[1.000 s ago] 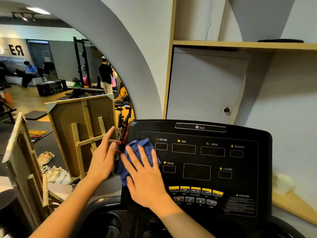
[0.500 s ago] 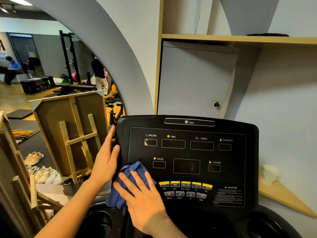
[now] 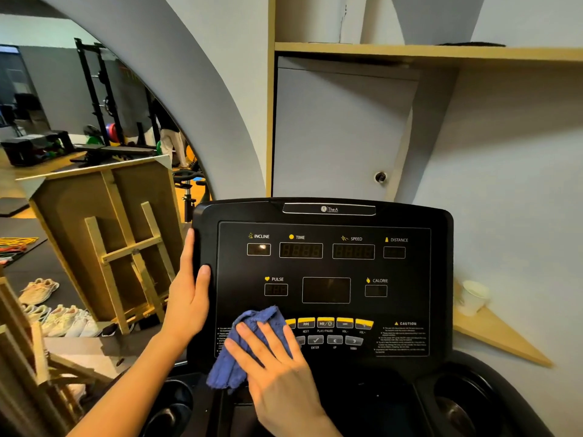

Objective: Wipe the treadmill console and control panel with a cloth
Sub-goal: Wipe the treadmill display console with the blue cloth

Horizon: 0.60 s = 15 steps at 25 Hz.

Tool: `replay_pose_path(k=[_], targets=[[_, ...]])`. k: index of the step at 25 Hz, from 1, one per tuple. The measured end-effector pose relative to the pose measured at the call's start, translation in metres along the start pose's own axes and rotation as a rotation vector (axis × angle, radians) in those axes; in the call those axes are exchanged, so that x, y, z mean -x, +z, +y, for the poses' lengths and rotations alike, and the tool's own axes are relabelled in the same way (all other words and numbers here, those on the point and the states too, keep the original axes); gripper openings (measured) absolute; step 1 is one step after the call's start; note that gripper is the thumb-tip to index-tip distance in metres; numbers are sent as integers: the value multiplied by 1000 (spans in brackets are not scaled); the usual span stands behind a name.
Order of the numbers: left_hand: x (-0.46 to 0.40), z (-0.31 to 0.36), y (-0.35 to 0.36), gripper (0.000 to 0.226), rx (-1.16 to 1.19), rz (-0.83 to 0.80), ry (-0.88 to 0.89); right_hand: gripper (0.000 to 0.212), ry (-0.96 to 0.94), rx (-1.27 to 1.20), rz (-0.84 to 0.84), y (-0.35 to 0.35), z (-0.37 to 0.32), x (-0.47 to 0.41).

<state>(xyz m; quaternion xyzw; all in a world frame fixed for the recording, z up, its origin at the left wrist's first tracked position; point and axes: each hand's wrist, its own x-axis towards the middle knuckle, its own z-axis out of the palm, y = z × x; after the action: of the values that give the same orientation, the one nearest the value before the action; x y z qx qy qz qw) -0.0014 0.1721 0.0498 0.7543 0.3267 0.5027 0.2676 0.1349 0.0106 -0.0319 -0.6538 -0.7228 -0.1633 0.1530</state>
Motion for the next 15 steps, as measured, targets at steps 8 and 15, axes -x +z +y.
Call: replay_pose_path(k=[8,15], targets=[[1,5,-1,60,-31,-1,-5,82,88,120,-27,4,31,30],[2,11,1,60,-37,15,-21,73,202,178,-63,-1,47,53]])
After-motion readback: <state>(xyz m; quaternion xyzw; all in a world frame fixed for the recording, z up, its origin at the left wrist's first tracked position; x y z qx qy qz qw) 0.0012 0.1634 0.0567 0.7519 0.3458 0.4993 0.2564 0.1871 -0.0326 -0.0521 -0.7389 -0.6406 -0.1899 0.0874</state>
